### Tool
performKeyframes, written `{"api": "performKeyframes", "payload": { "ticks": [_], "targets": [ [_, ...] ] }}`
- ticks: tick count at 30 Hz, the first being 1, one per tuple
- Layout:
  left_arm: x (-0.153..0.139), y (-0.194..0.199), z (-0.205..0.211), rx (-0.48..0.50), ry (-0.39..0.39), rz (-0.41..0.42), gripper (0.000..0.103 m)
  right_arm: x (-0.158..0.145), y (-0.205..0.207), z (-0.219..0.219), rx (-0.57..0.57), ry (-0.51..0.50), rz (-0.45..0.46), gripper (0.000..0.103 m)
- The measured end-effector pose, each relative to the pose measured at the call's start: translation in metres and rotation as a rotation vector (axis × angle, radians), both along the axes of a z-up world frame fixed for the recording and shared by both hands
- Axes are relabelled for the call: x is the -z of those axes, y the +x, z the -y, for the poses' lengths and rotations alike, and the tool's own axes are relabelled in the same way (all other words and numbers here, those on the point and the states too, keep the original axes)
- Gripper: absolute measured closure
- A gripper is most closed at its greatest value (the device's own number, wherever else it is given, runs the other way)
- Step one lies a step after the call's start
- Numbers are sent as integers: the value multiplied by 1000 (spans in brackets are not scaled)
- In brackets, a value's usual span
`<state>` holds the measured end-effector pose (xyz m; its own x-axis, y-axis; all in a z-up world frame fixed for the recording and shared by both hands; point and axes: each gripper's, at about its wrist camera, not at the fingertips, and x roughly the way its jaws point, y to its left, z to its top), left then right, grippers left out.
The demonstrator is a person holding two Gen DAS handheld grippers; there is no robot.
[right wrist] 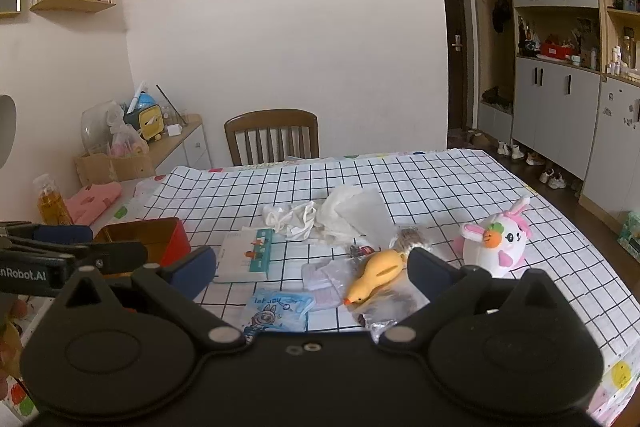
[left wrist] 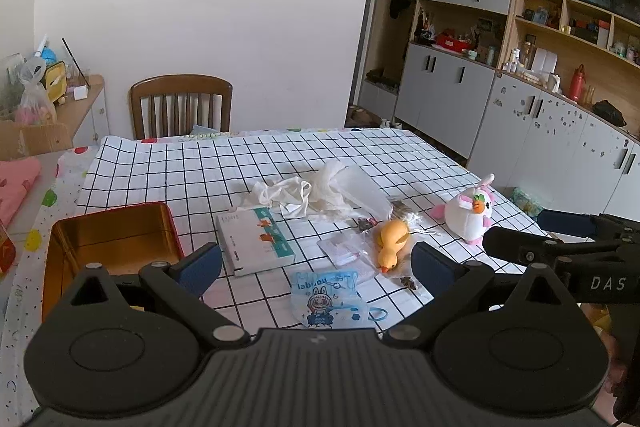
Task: Organize soft objects
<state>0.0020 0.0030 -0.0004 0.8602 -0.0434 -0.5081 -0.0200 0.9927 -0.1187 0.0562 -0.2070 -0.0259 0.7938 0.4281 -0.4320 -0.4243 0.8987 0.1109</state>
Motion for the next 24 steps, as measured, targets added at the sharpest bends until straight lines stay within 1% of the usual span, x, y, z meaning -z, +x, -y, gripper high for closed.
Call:
{"api": "performKeyframes", "payload": {
  "ticks": [10,15,24],
  "targets": [
    [-2,-3,-5,4,-8,14,2,1,0,0,12,1,-3,2],
    [-3,-3,-2,16,7,23,1,0,-2,1,20,5,-1,2],
    [2,3,3,45,-24,25,1,1,0,6,34,0,15,1]
  ]
}}
